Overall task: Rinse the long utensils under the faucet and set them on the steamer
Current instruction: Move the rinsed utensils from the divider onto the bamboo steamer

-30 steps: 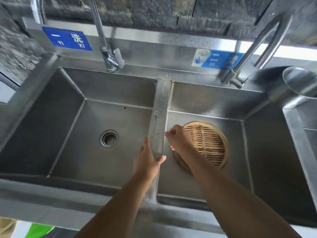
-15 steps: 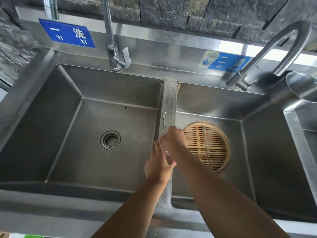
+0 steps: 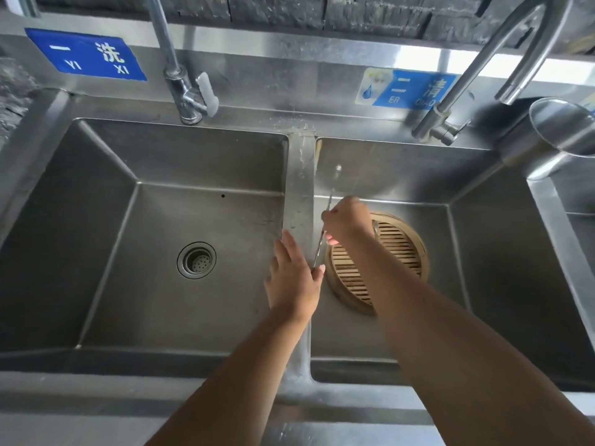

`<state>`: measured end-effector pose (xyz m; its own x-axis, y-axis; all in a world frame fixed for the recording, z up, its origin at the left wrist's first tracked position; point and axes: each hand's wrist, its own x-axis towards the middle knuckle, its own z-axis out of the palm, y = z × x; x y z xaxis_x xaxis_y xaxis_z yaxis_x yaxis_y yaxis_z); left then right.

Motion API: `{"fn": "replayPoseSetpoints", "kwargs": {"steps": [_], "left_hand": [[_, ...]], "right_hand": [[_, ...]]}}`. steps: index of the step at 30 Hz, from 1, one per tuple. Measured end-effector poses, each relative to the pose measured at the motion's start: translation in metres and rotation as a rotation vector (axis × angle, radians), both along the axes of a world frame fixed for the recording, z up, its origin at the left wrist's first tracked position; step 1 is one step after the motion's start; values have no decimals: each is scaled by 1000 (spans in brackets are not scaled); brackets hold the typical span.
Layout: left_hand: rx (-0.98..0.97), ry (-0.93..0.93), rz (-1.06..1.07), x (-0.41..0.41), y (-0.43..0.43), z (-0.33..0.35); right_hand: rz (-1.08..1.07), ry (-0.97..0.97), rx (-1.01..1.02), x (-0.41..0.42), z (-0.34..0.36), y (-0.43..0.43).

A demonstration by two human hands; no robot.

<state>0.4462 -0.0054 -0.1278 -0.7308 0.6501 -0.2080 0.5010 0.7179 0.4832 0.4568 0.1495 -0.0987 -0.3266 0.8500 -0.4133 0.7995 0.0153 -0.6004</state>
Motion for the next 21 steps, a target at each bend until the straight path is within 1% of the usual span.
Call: {"fn": "replayPoseSetpoints", "kwargs": {"steps": [6,10,15,19,21], "left_hand": [[-133,111,-42,-7,25,-8],[-195,223,-61,-9,30,-16],[-223,286,9,-4,37,-20],[-258,323,47,-4,43,-23],[-264,331,54,-6,45,-25]], "right_hand": [[-264,117,-92,44,-8,57],[-306,113,-91,65,-26,82],[-268,28,-92,87,-64,100],[-88,-101,-50,98,-101,102],[-10,-132,-43,101,-118,101]]}}
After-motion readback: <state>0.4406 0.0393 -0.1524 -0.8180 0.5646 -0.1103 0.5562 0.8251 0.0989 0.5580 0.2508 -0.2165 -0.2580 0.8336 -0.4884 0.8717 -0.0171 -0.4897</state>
